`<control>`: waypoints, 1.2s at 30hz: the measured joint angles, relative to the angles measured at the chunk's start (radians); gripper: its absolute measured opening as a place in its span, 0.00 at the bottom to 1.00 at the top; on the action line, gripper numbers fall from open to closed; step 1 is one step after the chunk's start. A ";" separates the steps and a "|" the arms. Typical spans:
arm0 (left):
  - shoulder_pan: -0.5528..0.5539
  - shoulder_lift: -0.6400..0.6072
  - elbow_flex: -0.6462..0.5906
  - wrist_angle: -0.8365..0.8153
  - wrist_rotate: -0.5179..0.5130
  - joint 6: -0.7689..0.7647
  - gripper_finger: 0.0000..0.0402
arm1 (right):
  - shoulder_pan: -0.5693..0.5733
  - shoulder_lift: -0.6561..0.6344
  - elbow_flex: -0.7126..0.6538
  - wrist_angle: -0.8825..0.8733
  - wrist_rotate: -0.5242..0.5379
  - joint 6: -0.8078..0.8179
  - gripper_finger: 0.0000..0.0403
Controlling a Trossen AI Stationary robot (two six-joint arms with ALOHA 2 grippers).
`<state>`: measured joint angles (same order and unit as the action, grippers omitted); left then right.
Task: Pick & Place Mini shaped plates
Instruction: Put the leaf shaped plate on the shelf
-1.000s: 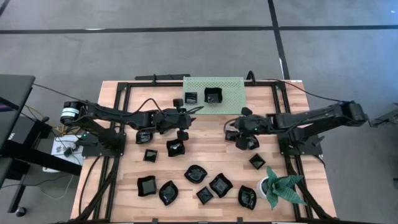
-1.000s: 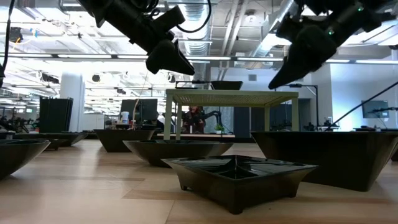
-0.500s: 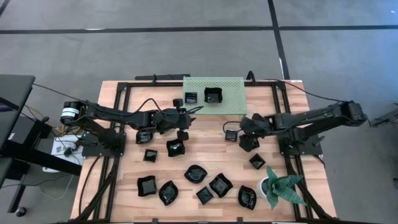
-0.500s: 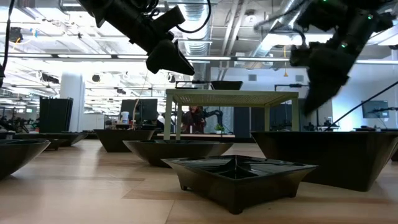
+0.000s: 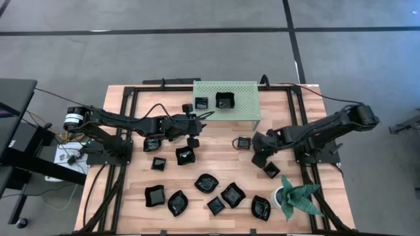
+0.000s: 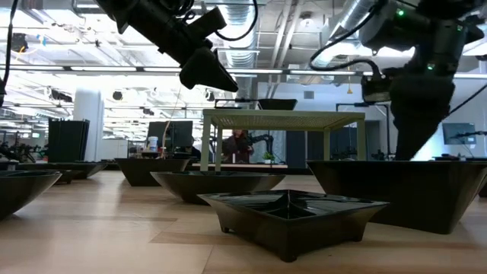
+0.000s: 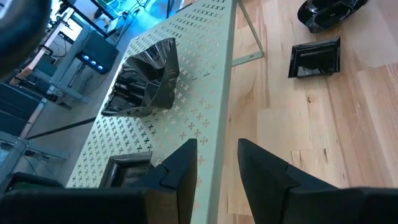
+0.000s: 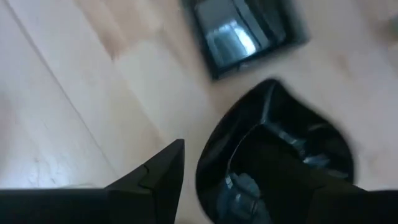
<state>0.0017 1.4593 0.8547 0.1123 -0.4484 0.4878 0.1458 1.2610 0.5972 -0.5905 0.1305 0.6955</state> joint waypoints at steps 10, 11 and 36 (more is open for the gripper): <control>0.000 0.000 0.000 0.001 0.000 0.000 0.29 | 0.085 0.146 0.004 0.023 0.010 0.013 0.45; 0.000 0.000 0.000 0.001 0.000 0.000 0.29 | 0.086 0.154 0.006 0.023 0.017 0.013 0.44; 0.000 0.000 0.000 0.001 0.002 0.001 0.29 | 0.139 -0.010 0.162 -0.038 -0.001 -0.059 0.01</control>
<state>0.0017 1.4590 0.8547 0.1135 -0.4460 0.4885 0.2844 1.2509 0.7596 -0.6289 0.1296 0.6365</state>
